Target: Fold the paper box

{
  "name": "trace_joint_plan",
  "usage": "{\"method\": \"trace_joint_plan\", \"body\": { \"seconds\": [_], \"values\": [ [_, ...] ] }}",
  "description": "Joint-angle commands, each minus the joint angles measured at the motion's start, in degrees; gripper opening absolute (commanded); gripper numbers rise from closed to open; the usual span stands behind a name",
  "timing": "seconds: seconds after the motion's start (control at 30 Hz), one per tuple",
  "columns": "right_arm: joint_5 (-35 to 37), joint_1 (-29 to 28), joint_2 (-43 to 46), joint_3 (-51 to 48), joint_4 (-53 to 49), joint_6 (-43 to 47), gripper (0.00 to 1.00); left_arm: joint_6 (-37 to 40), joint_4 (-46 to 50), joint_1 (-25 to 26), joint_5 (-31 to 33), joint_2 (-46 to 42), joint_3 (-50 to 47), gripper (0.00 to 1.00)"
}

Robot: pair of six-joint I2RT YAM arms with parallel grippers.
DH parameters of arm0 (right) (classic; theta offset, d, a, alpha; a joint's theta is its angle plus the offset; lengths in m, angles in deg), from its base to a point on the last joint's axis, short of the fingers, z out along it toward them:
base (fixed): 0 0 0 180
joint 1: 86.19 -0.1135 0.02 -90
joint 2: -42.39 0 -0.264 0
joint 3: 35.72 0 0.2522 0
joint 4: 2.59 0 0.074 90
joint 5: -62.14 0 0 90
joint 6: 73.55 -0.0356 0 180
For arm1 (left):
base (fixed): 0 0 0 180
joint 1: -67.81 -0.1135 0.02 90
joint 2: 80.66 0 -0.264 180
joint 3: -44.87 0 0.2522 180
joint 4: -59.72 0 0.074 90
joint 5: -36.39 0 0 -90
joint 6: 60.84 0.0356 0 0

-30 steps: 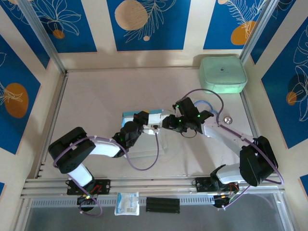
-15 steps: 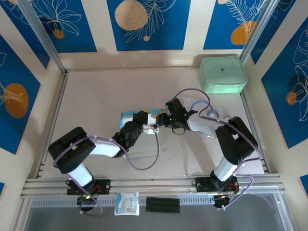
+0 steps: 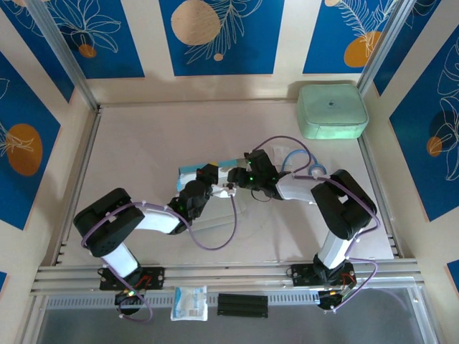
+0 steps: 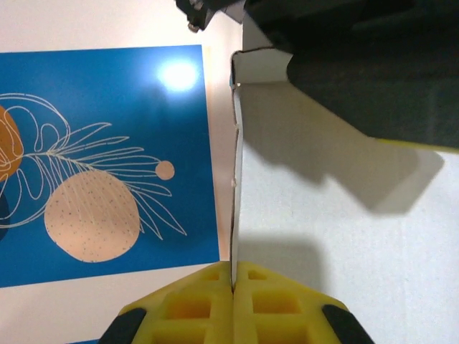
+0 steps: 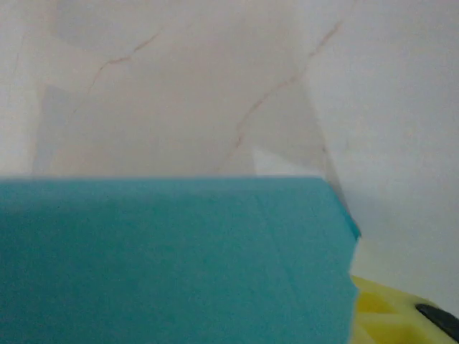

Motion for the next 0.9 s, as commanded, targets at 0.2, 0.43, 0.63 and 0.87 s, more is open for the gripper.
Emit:
{"method": "trace_joint_plan", "body": {
  "seconds": [0.2,0.43,0.63,0.87],
  "values": [
    [5.24,-1.84,13.21,-9.11,-5.19,4.84,0.53,-0.85,-1.73,1.09,-3.02,1.94,2.12,0.00],
    [8.68,-7.49,11.72,-10.61,0.29,4.11,0.53,-1.16,-0.97,1.20,-3.38,2.64,2.79,0.00],
    [10.87,-4.50,6.13,-6.92,0.68,6.07,0.54,-1.12,-0.78,1.29,-3.47,2.40,2.87,0.00],
    [6.06,-0.45,4.65,-6.30,5.20,8.91,0.55,-1.12,-0.86,1.29,-3.63,2.50,3.04,0.00]
  ]
}}
